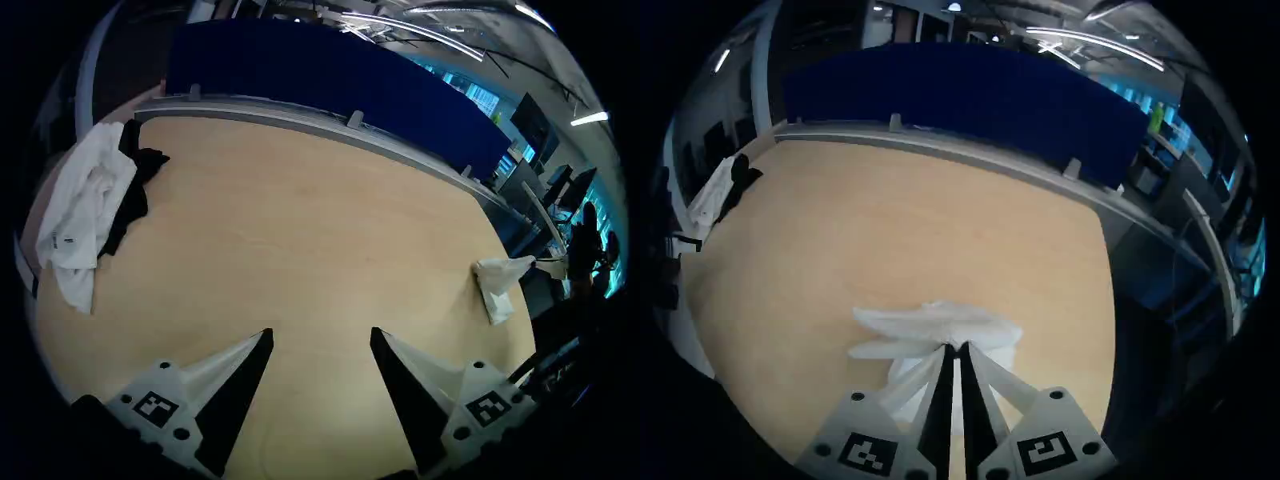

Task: Fold towel

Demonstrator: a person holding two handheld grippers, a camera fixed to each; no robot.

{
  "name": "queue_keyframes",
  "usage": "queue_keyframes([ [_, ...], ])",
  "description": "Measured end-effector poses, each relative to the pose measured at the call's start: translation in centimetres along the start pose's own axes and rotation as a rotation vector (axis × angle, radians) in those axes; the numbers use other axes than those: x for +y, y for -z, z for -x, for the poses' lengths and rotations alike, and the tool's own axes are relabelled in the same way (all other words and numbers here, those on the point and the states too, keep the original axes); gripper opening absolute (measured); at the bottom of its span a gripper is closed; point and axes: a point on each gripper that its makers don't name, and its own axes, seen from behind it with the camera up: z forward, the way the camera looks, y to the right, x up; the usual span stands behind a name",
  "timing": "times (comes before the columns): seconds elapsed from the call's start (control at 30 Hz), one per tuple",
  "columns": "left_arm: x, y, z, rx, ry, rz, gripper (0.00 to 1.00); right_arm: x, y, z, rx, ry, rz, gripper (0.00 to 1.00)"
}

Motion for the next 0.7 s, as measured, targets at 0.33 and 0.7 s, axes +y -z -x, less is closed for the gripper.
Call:
queue_keyframes([
  [0.33,-0.2,0.2,0.7,-0.010,-0.010,-0.016,0.90,1.7,-1.2,7.6,-0.106,-0.128,0.088,0.05],
  [0.7,-0.6,0.8,1.0,-0.007,-0.018,-0.035,0.90,2.0,-3.3,11.2,-0.172,-0.202,0.160,0.05],
])
